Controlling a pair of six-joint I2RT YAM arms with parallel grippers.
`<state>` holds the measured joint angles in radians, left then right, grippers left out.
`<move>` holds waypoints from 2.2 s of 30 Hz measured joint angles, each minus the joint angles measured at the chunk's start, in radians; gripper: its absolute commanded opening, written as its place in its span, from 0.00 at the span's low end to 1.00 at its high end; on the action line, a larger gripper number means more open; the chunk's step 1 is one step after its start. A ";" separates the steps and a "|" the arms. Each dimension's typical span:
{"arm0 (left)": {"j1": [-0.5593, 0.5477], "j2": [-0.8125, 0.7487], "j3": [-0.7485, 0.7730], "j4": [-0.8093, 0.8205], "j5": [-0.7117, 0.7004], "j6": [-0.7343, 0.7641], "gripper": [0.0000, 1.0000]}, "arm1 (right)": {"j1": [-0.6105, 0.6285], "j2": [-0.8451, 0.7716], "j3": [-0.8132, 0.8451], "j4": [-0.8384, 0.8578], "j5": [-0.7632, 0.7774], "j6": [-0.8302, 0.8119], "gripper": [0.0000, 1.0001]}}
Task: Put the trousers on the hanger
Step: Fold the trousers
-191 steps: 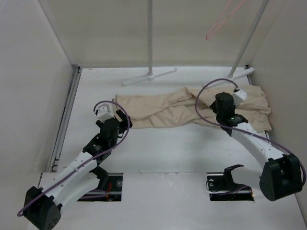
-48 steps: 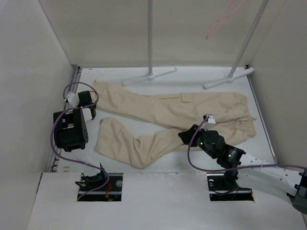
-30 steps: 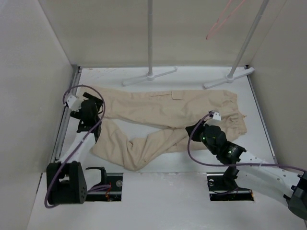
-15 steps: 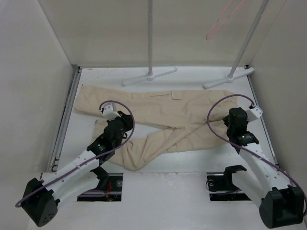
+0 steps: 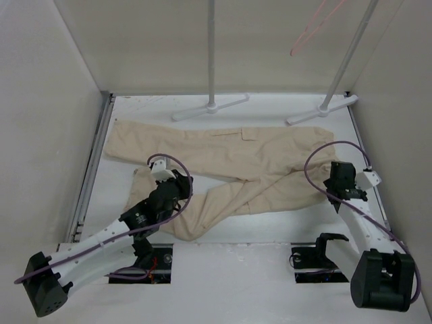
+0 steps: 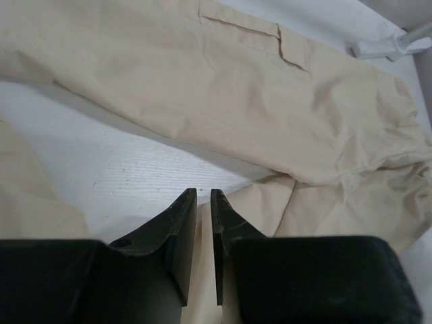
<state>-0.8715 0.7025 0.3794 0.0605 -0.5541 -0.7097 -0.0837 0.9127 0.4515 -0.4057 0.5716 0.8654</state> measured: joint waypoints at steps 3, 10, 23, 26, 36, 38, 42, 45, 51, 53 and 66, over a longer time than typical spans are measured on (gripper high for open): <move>-0.011 -0.066 -0.007 -0.009 0.013 -0.014 0.09 | -0.039 0.050 0.000 -0.016 -0.009 0.015 0.59; -0.006 -0.137 -0.066 -0.006 0.055 -0.039 0.09 | -0.135 0.192 0.003 -0.005 -0.057 0.031 0.56; 0.126 -0.111 -0.093 -0.001 0.137 -0.048 0.23 | -0.166 0.333 0.104 0.032 -0.118 -0.014 0.28; 0.201 -0.115 -0.093 -0.012 0.166 -0.049 0.25 | -0.166 0.359 0.132 0.032 -0.119 -0.012 0.47; 0.264 -0.167 -0.112 -0.060 0.201 -0.061 0.27 | -0.166 0.335 0.130 0.024 -0.127 0.018 0.01; 0.265 -0.169 -0.114 -0.071 0.202 -0.062 0.30 | -0.166 0.325 0.129 0.024 -0.127 0.023 0.00; 0.282 -0.175 -0.114 -0.102 0.203 -0.063 0.31 | -0.166 0.203 0.121 0.020 -0.116 0.014 0.00; 0.315 -0.177 -0.114 -0.126 0.203 -0.063 0.32 | -0.187 0.068 0.121 0.022 -0.107 -0.016 0.06; 0.357 -0.174 -0.114 -0.142 0.206 -0.062 0.40 | -0.175 0.058 0.102 0.024 -0.093 -0.032 0.48; 0.357 -0.177 -0.114 -0.142 0.206 -0.062 0.40 | -0.155 0.097 0.073 0.022 -0.100 -0.029 0.47; 0.251 -0.236 -0.114 -0.140 0.178 -0.056 0.44 | -0.046 0.491 0.183 0.082 -0.043 0.157 0.37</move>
<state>-0.6205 0.4664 0.2657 -0.0795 -0.3763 -0.7662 -0.1295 1.4036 0.6342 -0.3233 0.5282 1.0222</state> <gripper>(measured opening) 0.435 0.377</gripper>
